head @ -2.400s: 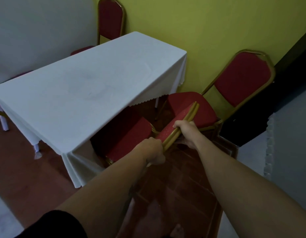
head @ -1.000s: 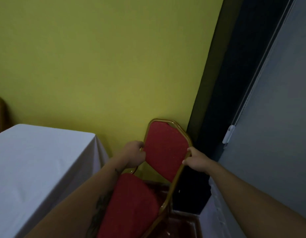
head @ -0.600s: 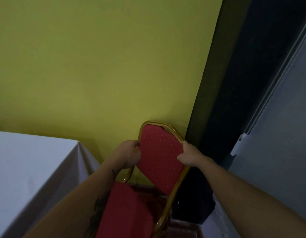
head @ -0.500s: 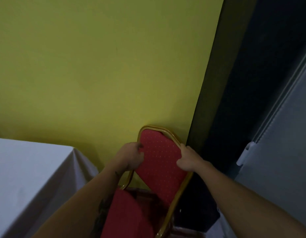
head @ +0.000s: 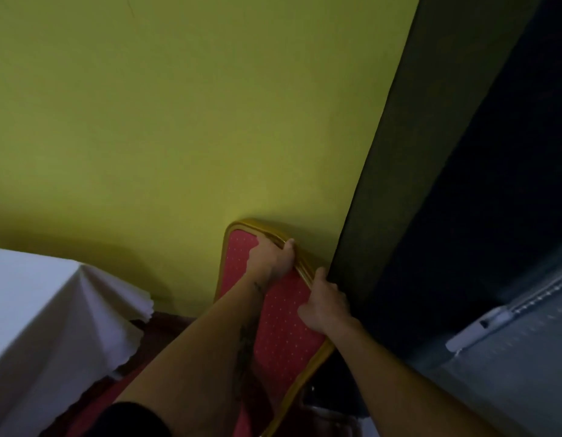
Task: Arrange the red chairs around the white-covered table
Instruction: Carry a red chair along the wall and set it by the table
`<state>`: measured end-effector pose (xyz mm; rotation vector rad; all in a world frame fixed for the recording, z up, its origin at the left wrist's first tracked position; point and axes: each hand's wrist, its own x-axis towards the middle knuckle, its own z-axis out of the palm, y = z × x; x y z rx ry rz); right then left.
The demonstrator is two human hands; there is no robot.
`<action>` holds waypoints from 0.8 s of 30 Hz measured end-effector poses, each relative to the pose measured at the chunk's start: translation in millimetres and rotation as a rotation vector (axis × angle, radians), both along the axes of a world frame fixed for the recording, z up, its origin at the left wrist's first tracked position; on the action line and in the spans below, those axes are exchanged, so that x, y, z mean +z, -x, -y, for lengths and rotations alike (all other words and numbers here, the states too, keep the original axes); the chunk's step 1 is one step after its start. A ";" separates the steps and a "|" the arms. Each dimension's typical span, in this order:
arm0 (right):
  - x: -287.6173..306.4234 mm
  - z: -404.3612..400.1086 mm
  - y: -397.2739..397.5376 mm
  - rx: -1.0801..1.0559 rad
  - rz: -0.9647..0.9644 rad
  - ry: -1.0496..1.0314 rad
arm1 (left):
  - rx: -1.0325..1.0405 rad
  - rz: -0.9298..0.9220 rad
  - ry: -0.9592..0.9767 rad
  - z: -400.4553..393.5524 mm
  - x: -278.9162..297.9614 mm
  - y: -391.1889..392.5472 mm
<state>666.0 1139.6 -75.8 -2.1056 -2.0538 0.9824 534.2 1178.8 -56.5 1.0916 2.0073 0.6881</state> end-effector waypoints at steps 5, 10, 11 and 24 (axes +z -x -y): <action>-4.9 1.9 -2.2 0.038 0.082 -0.077 | 0.037 0.028 -0.012 -10.5 -15.0 -20.7; -3.1 3.3 -1.7 0.087 0.131 -0.071 | 0.032 0.065 -0.026 -8.6 -14.6 -17.3; -2.5 5.2 -1.4 0.097 0.142 -0.061 | 0.022 0.074 -0.028 -6.0 -14.6 -15.9; 15.0 81.7 9.5 0.072 0.105 0.192 | -0.183 0.028 0.016 64.3 -7.2 -1.8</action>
